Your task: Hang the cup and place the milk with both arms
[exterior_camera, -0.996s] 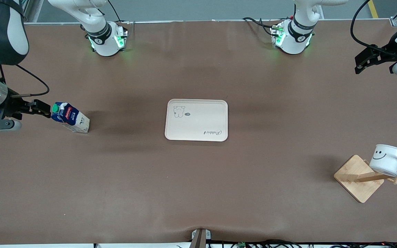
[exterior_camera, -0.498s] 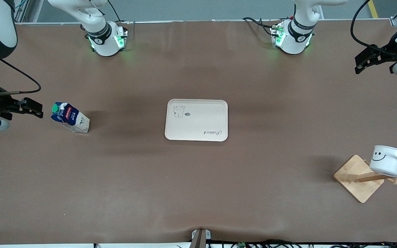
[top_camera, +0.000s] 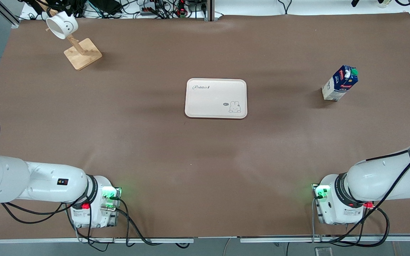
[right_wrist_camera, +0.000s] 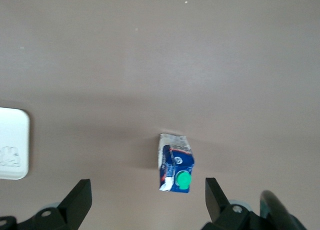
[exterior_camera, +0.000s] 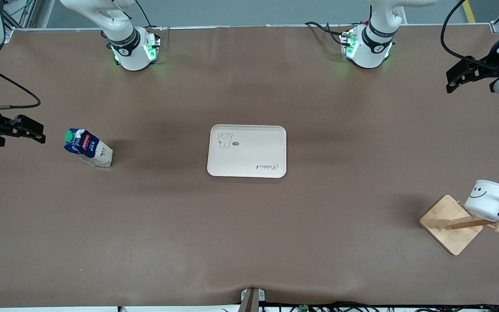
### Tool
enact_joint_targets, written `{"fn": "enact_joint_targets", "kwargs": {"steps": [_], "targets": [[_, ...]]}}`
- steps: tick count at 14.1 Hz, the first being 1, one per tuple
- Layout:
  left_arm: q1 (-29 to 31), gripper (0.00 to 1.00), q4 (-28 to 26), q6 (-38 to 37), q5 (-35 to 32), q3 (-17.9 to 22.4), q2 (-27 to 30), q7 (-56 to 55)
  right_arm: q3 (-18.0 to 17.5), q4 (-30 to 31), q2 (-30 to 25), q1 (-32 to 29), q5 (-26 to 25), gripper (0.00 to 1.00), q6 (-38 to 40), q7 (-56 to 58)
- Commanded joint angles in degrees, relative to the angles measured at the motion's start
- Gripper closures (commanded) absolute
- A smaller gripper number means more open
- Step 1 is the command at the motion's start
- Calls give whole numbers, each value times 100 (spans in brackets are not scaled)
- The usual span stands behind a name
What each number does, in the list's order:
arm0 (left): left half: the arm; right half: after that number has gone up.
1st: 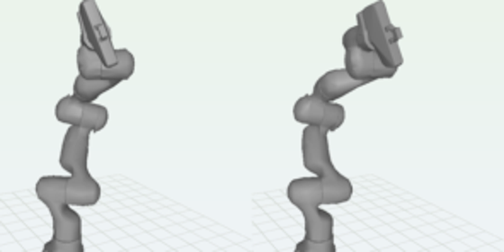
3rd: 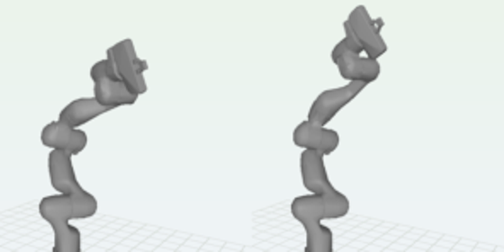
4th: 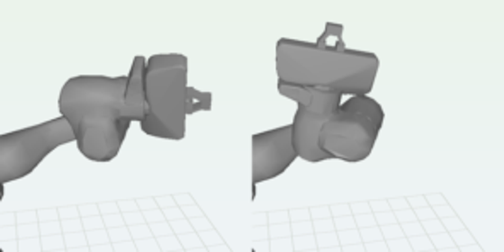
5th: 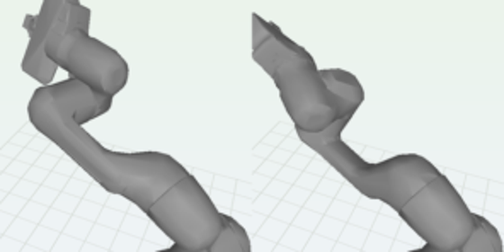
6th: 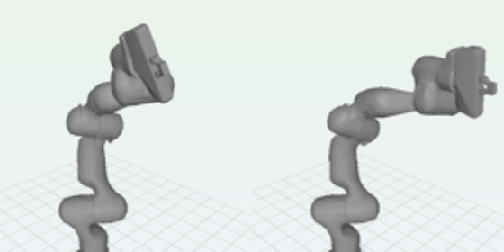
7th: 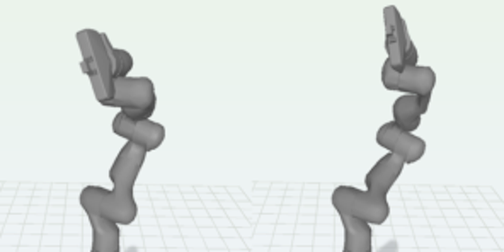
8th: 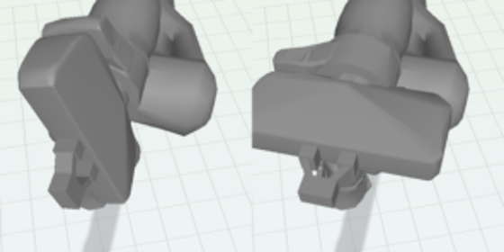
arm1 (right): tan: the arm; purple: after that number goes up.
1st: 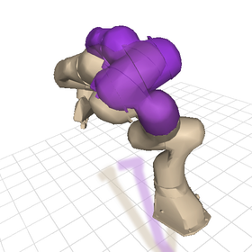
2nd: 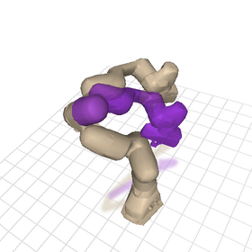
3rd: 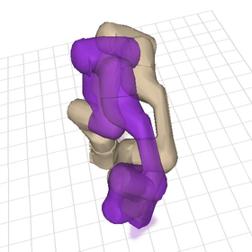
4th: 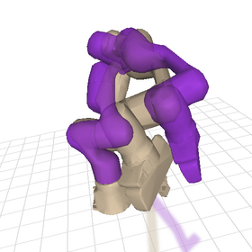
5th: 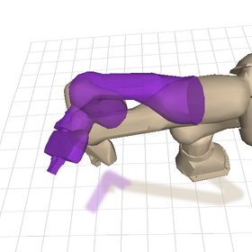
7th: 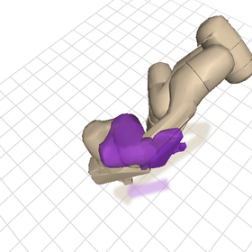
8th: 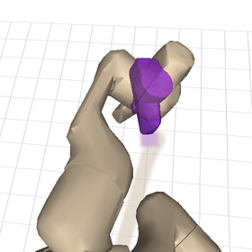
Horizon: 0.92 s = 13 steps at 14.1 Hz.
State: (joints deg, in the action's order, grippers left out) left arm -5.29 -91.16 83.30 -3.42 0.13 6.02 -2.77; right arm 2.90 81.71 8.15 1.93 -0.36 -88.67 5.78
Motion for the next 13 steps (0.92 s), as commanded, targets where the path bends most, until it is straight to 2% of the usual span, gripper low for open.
{"fn": "enact_joint_targets", "kwargs": {"steps": [1,2,7,8,10,13], "targets": [[11,0,-42,46,-36,-4,101,75,-18,-33,-76,-412,465,0,122,151],[19,0,-42,46,-36,-4,101,75,-26,159,-268,-378,475,0,200,90],[19,0,-42,46,-36,4,101,75,-35,1810,-1436,-299,387,0,-615,151],[19,0,-42,46,-36,4,101,75,-35,1987,-1595,-281,361,0,-634,168],[19,0,-42,46,-36,4,101,75,-79,1989,-1597,-185,-41,0,-581,169],[11,0,-34,46,-19,4,93,57,-79,1919,-1553,-175,-123,0,-529,160]]}}
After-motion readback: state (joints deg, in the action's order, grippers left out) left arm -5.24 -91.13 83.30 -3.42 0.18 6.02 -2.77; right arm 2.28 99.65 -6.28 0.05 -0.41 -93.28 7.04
